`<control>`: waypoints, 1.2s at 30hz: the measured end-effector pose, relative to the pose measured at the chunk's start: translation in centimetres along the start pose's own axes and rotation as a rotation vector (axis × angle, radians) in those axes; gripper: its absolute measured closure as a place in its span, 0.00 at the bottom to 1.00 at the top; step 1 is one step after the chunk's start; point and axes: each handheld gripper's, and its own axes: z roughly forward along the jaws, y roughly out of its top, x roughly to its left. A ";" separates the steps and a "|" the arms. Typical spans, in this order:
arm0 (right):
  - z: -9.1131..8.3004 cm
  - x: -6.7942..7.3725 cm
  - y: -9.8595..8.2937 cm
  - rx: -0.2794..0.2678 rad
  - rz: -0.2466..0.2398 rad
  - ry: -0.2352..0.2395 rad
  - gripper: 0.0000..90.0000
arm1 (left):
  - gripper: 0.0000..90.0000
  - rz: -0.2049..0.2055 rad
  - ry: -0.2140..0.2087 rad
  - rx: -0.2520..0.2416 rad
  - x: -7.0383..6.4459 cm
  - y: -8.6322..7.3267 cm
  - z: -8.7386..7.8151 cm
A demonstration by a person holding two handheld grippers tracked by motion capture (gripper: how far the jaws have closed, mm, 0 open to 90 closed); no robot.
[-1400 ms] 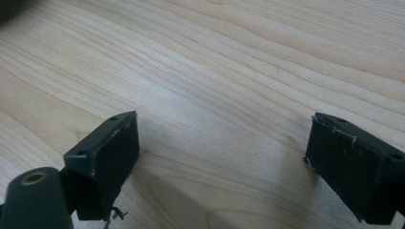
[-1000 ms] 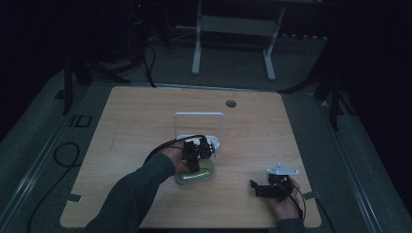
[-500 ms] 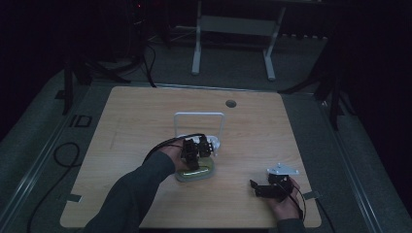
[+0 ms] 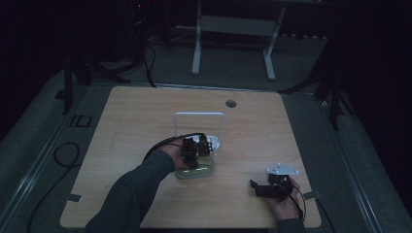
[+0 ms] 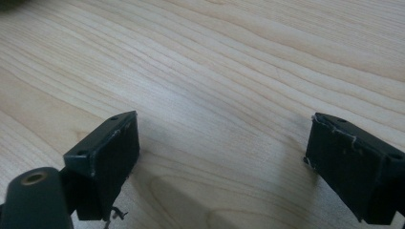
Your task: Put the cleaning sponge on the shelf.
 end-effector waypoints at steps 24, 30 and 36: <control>0.0 0.0 0.0 -0.001 0.001 0.000 0.12 | 0.80 0.032 0.068 -0.011 0.7 0.3 -0.6; 0.0 0.0 0.0 -0.001 0.001 0.001 0.12 | 0.80 0.049 0.091 -0.013 0.9 0.4 -0.5; 0.0 0.0 0.0 0.000 0.001 0.000 0.12 | 0.80 0.056 0.113 -0.018 1.1 0.4 -0.4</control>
